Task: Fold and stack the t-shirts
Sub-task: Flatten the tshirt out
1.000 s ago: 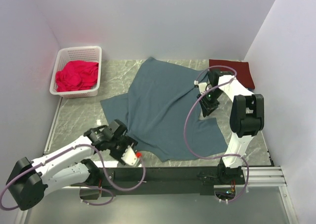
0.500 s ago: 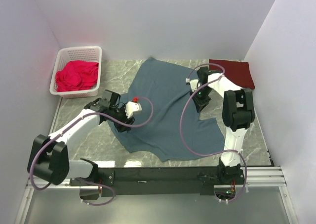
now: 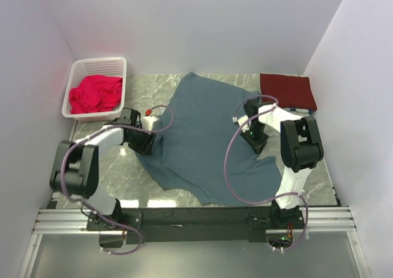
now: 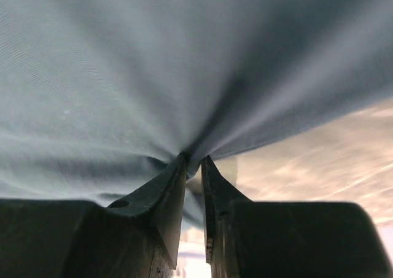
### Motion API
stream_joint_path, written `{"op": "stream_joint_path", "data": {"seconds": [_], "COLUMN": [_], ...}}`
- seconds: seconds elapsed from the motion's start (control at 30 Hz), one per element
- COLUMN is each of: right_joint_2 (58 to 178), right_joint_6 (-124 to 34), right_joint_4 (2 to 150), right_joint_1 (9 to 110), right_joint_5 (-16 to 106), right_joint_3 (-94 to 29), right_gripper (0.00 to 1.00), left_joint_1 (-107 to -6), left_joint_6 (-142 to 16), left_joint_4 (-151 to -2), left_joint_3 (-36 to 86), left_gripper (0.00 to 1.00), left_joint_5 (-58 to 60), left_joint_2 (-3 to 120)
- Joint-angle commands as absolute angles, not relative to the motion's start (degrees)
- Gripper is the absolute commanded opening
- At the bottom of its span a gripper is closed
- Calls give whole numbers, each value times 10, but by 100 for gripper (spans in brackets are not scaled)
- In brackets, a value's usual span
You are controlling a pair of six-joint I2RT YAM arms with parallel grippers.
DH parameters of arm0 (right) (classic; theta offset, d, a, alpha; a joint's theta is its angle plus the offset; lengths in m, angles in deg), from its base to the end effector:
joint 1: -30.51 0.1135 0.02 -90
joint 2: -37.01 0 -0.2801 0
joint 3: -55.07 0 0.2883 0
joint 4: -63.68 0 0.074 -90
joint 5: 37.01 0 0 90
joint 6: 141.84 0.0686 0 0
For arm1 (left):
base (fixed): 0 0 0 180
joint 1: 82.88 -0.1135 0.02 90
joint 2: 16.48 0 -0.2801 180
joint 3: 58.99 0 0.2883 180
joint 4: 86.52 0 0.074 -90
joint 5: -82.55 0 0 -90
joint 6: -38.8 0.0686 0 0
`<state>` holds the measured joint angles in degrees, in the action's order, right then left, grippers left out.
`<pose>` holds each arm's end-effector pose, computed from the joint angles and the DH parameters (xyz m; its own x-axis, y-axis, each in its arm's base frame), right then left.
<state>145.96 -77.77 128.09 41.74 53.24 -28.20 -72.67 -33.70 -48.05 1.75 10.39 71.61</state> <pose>0.3635 0.0719 0.1109 -0.7969 -0.6040 0.0033 -0.6040 0.7969 -0.0032 0.3149 -0.0781 0.1339 -0.7684 0.4292 -0.4747 0.5487 0.8236 -0.1434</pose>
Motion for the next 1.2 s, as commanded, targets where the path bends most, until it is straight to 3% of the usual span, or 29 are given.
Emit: {"op": "stream_joint_path", "data": {"seconds": [0.0, 0.17, 0.33, 0.47, 0.57, 0.77, 0.93, 1.17], "right_joint_2": [1414, 1412, 1431, 1440, 1419, 1439, 1488, 1555], "right_joint_6": [-812, -791, -771, -767, -772, -760, -764, -772], "right_joint_4": [1329, 1356, 1350, 1395, 1418, 1372, 1327, 1294], "right_joint_1": [453, 505, 586, 601, 578, 478, 417, 406], "right_joint_5": [546, 473, 431, 315, 301, 407, 471, 529], "right_joint_3": [-226, -229, -240, -325, -366, -404, -424, -427], "right_gripper": [24, 25, 27, 29, 30, 27, 23, 23], "left_joint_1": [-735, -765, -787, -786, -786, -775, -738, -658], "left_joint_6": [-384, -385, -365, -362, -356, -348, -341, -333], "left_joint_4": [-507, -498, -486, -480, -468, -462, -444, -437], "left_joint_3": [46, 115, 276, 390, 442, 377, 242, 81], "left_gripper": [53, 47, 43, 50, 55, 56, 57, 59], "left_joint_5": [35, -38, -76, -60, -8, 11, 90, 94], "left_joint_2": [781, 911, 1005, 1037, 1010, 912, 811, 708]}}
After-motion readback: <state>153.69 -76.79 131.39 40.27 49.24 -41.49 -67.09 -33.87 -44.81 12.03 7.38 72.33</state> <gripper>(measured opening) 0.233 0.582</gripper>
